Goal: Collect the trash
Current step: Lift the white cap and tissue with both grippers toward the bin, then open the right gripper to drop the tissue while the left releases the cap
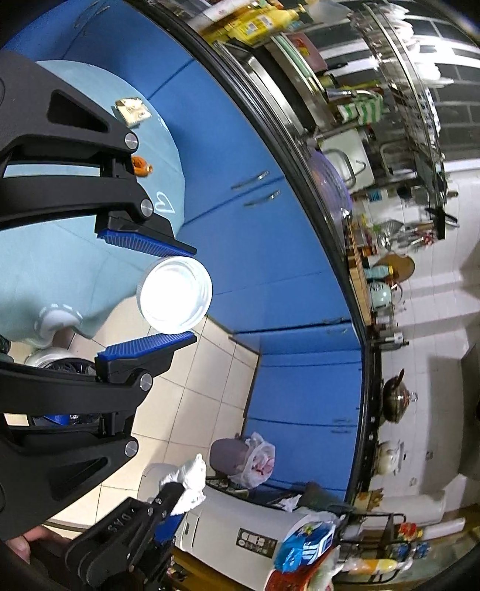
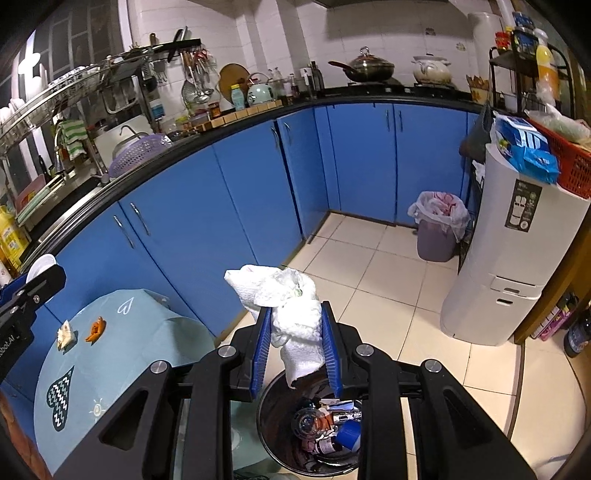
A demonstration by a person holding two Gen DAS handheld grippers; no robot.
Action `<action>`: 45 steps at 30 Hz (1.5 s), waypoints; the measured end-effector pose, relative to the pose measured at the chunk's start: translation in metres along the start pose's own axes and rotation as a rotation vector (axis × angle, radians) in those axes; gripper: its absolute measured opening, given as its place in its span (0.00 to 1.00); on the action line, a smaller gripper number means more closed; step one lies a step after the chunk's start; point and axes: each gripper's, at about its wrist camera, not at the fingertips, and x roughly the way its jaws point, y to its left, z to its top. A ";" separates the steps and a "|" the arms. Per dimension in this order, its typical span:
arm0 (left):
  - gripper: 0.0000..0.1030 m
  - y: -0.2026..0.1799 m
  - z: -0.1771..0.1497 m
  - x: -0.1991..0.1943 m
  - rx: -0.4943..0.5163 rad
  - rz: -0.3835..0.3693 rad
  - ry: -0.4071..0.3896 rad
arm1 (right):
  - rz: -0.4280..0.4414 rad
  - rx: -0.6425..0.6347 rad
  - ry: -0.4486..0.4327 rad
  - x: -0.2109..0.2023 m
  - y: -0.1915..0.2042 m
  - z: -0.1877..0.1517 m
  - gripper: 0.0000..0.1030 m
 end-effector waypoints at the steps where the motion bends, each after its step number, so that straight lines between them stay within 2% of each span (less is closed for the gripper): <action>1: 0.40 -0.003 0.000 0.001 0.003 -0.004 0.001 | -0.002 0.002 0.001 0.001 -0.002 0.000 0.25; 16: 0.40 -0.043 0.009 0.024 0.048 -0.051 0.025 | -0.023 0.032 0.029 0.018 -0.028 0.000 0.28; 28: 0.40 -0.049 0.010 0.030 0.054 -0.057 0.032 | -0.008 0.043 0.066 0.026 -0.029 -0.003 0.29; 30: 0.40 -0.049 0.010 0.030 0.053 -0.060 0.034 | -0.009 0.043 0.063 0.025 -0.029 -0.002 0.40; 32: 0.40 -0.051 0.009 0.031 0.053 -0.060 0.035 | -0.015 0.050 0.035 0.020 -0.031 -0.002 0.69; 33: 0.40 -0.051 0.009 0.031 0.053 -0.060 0.035 | -0.017 0.055 0.009 0.016 -0.031 -0.002 0.72; 45: 0.40 -0.057 0.004 0.034 0.057 -0.064 0.035 | -0.025 0.052 -0.002 0.013 -0.034 0.000 0.73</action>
